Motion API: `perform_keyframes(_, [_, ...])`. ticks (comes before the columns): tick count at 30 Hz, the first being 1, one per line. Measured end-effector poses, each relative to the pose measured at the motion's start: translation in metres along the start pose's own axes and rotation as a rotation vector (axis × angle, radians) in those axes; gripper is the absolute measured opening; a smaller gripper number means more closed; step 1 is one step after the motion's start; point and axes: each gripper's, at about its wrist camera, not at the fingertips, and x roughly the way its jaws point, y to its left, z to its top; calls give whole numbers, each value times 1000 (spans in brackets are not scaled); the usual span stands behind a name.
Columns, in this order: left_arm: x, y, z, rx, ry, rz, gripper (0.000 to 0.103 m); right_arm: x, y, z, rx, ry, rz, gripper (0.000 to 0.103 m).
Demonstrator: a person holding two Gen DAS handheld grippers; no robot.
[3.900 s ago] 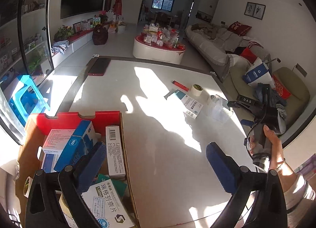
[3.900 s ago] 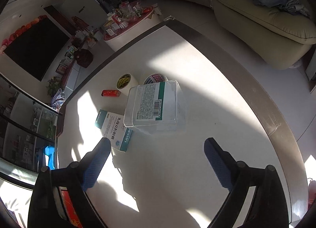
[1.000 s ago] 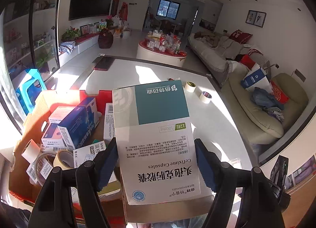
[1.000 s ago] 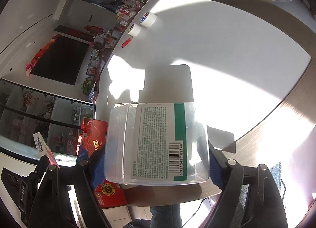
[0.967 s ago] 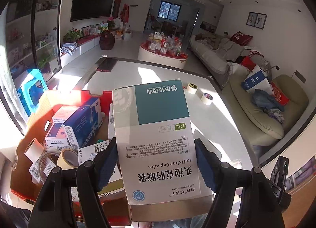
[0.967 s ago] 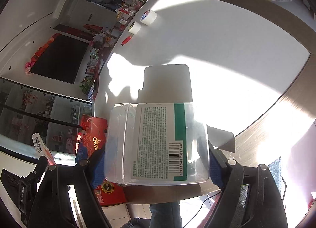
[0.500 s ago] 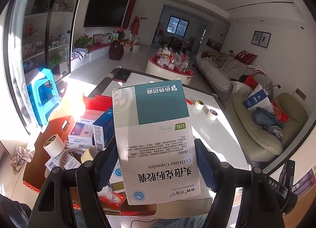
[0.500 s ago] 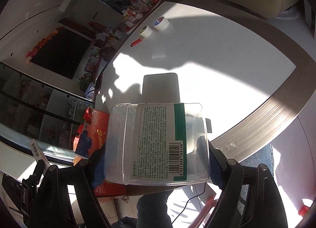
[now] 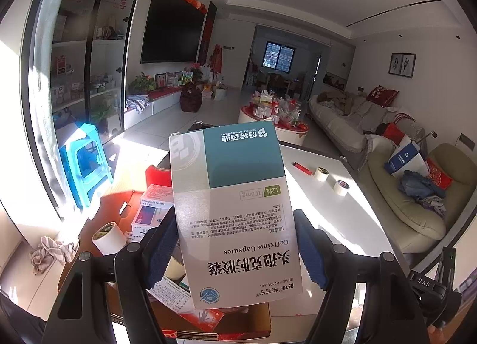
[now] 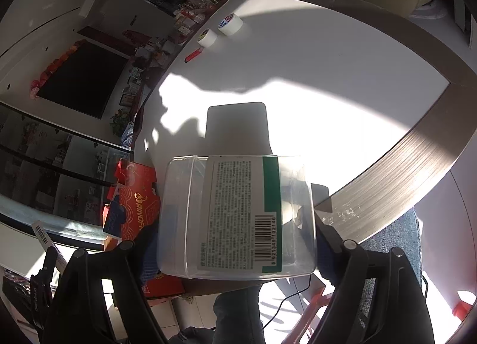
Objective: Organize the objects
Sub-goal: 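Lift the Cefixime box toward the tray with the left gripper while the right carries the clear box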
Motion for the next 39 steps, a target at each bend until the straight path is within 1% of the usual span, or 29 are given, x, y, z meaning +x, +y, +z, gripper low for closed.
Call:
perform_keyframes(4, [-9,-2,2,27,-47,-11,79,-4,-2,0,1,-13,-7,82])
perform_keyframes(6, [-13,-4,4,40,-73,-3,79,-4,-4,0,12,-10,-4,82])
perform_keyframes(10, [-18,-9,4,87,-110,40,79,-2,-4,-3,5,-7,-5,82])
perform_keyframes(16, [-16,-12,1,92,-105,51,79,5,-5,-4,16,11,-4,82])
perform_keyframes(27, [-12,-11,1,69,-76,53,79,11,-8,-7,21,9,-5,82])
perform_keyframes(33, [-15,-12,4,70,-85,61,79,14,-7,-7,24,18,0,82])
perform_keyframes(39, [-22,-13,4,75,-90,71,79,19,2,-8,1,28,1,82])
